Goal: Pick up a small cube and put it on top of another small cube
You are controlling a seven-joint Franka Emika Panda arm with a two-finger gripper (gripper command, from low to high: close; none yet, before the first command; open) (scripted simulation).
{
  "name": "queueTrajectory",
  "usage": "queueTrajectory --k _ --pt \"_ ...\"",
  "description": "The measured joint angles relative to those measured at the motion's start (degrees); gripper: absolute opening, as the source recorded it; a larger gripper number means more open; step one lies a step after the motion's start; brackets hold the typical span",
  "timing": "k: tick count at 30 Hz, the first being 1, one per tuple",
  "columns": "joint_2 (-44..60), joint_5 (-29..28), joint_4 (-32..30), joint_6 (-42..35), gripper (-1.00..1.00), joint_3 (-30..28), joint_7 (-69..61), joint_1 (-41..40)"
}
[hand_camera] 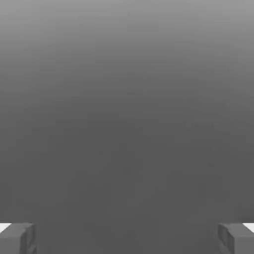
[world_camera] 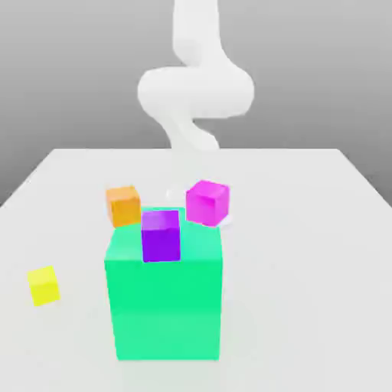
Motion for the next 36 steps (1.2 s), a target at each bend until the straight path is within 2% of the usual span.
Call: queueTrajectory --k 19,29,36 --pt "23.2 -5.7 -9.7 12.5 0.00 5.9 49.4 -27.0" --pt "35.2 -8.0 -14.8 18.9 0.00 4.4 74.6 -36.9" --pt "43.3 -6.1 -18.5 23.7 0.00 1.8 89.8 -42.5"
